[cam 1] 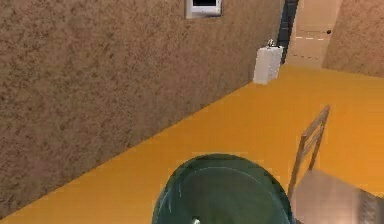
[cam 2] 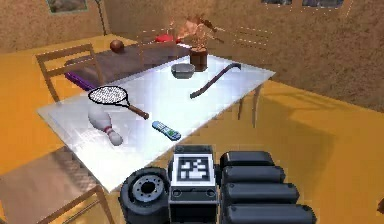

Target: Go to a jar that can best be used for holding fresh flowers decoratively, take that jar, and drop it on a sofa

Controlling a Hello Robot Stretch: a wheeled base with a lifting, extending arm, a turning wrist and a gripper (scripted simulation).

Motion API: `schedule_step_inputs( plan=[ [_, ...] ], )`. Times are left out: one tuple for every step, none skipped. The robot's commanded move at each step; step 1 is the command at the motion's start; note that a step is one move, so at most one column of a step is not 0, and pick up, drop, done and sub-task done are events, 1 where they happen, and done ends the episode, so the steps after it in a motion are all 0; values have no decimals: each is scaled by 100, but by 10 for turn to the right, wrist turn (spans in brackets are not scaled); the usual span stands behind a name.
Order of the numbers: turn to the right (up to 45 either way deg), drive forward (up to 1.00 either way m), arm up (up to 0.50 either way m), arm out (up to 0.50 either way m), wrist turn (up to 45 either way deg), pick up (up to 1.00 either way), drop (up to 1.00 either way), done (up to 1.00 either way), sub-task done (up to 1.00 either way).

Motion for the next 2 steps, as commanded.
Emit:
schedule_step_inputs(
  plan=[
    [270, 0, 0, 0, 0, 0, 0, 0, 0],
    [0, 5, 0, 0, 0, 0, 0, 0, 0]
  ],
)
